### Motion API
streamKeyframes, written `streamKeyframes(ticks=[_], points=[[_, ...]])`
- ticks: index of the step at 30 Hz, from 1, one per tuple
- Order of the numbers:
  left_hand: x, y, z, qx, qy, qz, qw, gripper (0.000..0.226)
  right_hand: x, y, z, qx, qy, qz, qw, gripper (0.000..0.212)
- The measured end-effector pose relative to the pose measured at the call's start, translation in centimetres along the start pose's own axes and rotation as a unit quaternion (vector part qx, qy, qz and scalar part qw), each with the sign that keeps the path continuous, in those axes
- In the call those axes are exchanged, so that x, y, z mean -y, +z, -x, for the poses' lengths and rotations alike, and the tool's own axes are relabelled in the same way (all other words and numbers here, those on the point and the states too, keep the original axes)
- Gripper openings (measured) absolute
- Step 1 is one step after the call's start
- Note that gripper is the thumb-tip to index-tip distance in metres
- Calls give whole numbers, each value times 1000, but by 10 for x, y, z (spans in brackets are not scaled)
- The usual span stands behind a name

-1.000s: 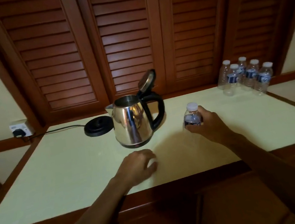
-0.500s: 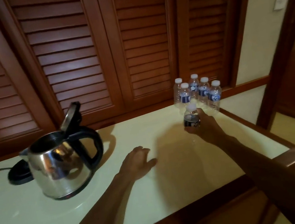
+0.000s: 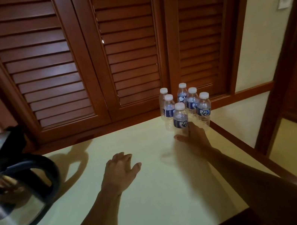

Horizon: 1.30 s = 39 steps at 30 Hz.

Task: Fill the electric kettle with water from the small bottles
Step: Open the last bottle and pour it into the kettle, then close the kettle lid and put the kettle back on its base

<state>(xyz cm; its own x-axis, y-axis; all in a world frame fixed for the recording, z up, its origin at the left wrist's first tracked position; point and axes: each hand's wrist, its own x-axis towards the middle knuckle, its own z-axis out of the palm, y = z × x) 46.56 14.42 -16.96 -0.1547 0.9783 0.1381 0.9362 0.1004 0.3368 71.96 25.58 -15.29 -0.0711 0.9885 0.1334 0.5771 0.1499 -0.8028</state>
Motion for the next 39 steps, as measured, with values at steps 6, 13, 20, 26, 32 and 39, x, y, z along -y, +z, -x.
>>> streamKeyframes(ticks=[6,13,20,26,32,39], points=[[0,1,0,1,-13,13,1000,58,-8,4,-7,-9,7,24,1000,65],[2,-1,7,-5,-29,48,998,55,-7,0,5,-23,-1,-19,1000,74],[4,-5,23,-25,-12,91,995,39,-6,10,43,-112,75,-124,983,78],[29,-12,53,4,32,119,992,40,21,32,86,-44,41,-81,995,56],[82,-44,115,1,74,95,993,35,103,101,132,87,-65,31,994,48],[198,-109,190,-25,35,156,987,9,198,170,167,110,-129,-196,966,34]])
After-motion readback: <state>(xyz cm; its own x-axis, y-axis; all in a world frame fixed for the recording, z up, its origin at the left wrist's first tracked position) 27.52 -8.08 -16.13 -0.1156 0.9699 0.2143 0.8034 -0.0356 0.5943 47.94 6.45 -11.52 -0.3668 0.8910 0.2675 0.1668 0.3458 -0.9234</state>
